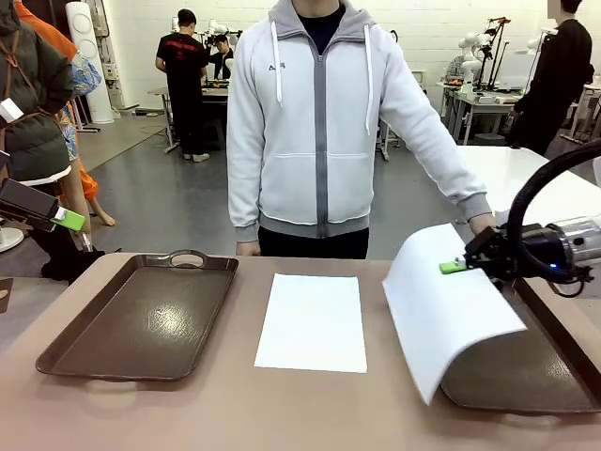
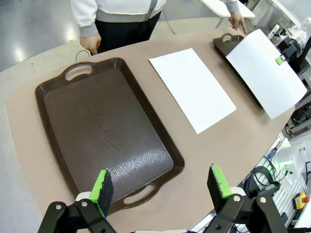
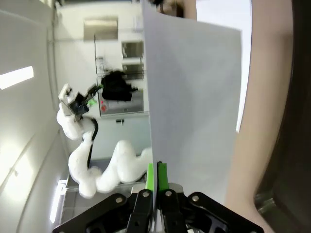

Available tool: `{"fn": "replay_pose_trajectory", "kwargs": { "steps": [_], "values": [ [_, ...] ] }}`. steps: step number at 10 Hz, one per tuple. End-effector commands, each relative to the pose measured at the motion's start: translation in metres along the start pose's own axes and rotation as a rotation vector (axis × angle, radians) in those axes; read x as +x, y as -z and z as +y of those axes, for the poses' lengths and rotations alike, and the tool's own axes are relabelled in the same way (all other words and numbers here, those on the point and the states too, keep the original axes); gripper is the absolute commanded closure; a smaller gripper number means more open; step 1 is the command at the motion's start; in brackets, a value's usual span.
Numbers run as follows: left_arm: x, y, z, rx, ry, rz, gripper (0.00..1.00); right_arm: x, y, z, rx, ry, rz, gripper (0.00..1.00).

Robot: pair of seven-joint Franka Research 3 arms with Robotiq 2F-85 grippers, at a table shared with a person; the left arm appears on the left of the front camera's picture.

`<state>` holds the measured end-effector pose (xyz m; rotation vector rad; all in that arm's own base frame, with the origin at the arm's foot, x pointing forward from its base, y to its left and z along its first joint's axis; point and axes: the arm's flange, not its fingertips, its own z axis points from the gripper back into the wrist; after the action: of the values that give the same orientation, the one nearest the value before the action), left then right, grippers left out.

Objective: Sort the A4 documents.
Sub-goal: Place the A4 Paper in the designated Handle tray.

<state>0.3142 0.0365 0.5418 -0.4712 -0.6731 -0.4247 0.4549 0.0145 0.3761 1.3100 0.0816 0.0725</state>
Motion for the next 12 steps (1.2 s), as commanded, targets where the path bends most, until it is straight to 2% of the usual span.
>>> {"fn": "replay_pose_trajectory", "kwargs": {
  "steps": [1, 2, 4, 5, 7, 9, 11, 12],
  "values": [
    [0.000, 0.000, 0.001, -0.019, 0.006, -0.006, 0.00, 0.004, -0.029, 0.003, -0.009, 0.002, 0.090, 0.99],
    [0.000, 0.000, 0.001, -0.019, 0.006, -0.006, 0.00, 0.007, -0.040, -0.002, -0.035, 0.003, 0.101, 0.99],
    [0.000, 0.000, 0.001, -0.019, 0.006, -0.006, 0.00, 0.013, -0.052, -0.014, -0.075, -0.085, 0.154, 0.99],
    [0.000, 0.000, 0.001, -0.019, 0.006, -0.006, 0.00, 0.017, -0.052, -0.021, -0.099, -0.071, 0.123, 0.99],
    [0.000, 0.000, 0.001, -0.019, 0.006, -0.006, 0.00, 0.025, -0.049, -0.040, -0.065, -0.114, 0.025, 0.99],
    [0.000, 0.000, 0.001, -0.019, 0.006, -0.006, 0.00, 0.029, -0.050, -0.062, -0.096, -0.080, -0.063, 0.99],
    [0.000, 0.000, 0.001, -0.019, 0.006, -0.006, 0.00, 0.024, -0.060, -0.067, -0.238, -0.031, -0.128, 0.99],
    [0.000, 0.000, 0.001, -0.019, 0.006, -0.006, 0.00, 0.024, -0.064, -0.071, -0.303, 0.020, -0.099, 0.99]
  ]
}}
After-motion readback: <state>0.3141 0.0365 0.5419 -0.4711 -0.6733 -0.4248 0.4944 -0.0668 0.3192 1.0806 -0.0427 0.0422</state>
